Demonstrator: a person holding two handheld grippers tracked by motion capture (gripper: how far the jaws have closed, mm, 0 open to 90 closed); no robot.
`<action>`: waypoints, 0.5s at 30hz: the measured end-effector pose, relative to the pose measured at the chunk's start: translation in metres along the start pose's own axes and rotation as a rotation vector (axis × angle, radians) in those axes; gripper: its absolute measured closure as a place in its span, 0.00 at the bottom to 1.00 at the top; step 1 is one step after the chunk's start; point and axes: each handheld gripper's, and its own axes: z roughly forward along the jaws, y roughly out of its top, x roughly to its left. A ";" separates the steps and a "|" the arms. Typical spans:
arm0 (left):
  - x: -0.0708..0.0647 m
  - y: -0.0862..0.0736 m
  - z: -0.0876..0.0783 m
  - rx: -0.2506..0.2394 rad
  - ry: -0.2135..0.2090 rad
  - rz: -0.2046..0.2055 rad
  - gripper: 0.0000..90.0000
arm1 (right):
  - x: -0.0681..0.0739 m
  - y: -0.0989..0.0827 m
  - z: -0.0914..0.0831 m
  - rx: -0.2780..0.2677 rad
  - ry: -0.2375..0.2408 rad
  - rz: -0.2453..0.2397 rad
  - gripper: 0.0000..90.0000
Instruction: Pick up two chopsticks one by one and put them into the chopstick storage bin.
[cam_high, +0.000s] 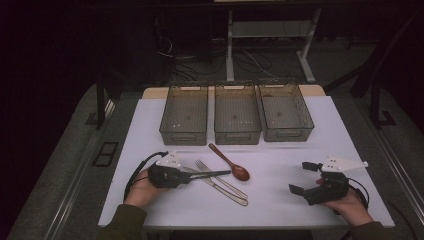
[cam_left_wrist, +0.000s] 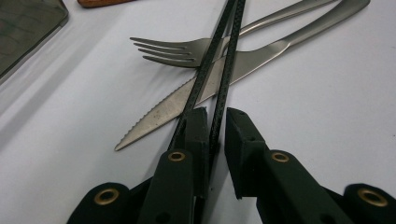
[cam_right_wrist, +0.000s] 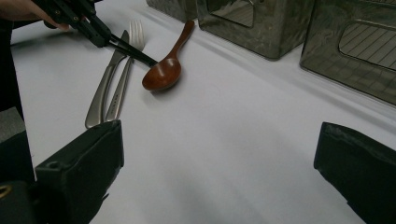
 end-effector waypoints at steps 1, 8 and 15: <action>0.000 0.000 0.000 -0.001 -0.001 0.005 0.88 | 0.000 0.000 0.000 -0.001 0.001 -0.001 0.01; 0.000 -0.001 0.000 -0.004 -0.008 0.035 0.91 | 0.000 0.000 0.000 0.003 0.001 -0.005 0.01; -0.001 -0.001 0.000 -0.008 -0.014 0.047 0.93 | 0.000 0.000 0.000 0.001 0.003 -0.004 0.01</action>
